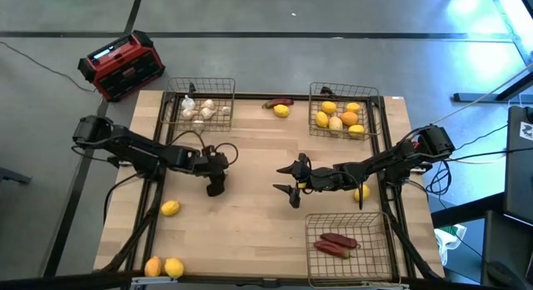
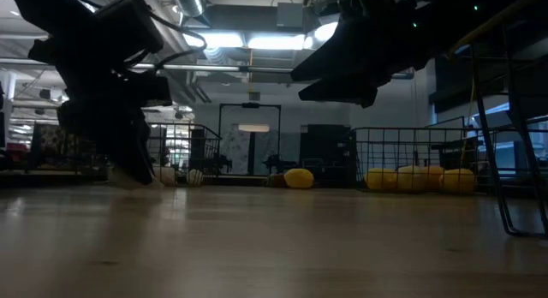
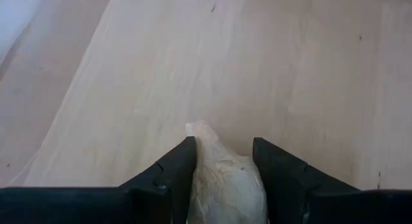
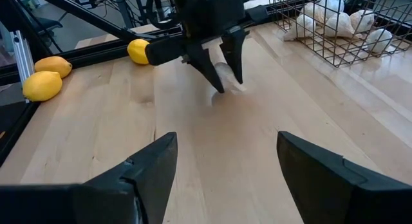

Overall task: Sort produce into baskets
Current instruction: Put the white garlic into the top left wire basket

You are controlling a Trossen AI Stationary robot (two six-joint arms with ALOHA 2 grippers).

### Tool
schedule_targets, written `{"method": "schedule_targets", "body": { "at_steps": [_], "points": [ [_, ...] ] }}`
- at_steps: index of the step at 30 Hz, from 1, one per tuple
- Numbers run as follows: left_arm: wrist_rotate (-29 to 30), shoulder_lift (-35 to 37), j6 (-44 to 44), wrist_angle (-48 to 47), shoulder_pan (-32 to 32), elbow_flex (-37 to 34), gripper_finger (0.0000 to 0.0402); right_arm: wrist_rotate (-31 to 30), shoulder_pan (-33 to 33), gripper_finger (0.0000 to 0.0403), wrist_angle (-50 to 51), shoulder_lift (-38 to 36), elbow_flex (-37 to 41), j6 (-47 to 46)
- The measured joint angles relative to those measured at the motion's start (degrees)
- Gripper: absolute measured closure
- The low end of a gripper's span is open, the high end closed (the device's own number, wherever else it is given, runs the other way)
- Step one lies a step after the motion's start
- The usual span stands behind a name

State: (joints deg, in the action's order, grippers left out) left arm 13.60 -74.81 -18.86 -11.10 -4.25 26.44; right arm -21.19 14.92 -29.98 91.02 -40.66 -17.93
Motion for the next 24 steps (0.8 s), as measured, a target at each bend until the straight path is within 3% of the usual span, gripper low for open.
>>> {"method": "schedule_targets", "body": {
  "at_steps": [7, 14, 24],
  "points": [
    [0.90, 0.02, -0.71, -0.06, 0.27, 0.00, 0.0236, 0.00, 0.00, 0.0139, 0.00, 0.00, 0.00, 0.00],
    [1.06, 0.03, -0.87, -0.06, 0.26, 0.02, 0.0191, 0.00, 0.00, 0.0139, 0.00, 0.00, 0.00, 0.00],
    [1.18, 0.09, -8.73, -5.44, 0.41, 4.81, 0.0165, -0.38, -0.04, 0.0139, 0.00, 0.00, 0.01, 0.00]
  ]
}}
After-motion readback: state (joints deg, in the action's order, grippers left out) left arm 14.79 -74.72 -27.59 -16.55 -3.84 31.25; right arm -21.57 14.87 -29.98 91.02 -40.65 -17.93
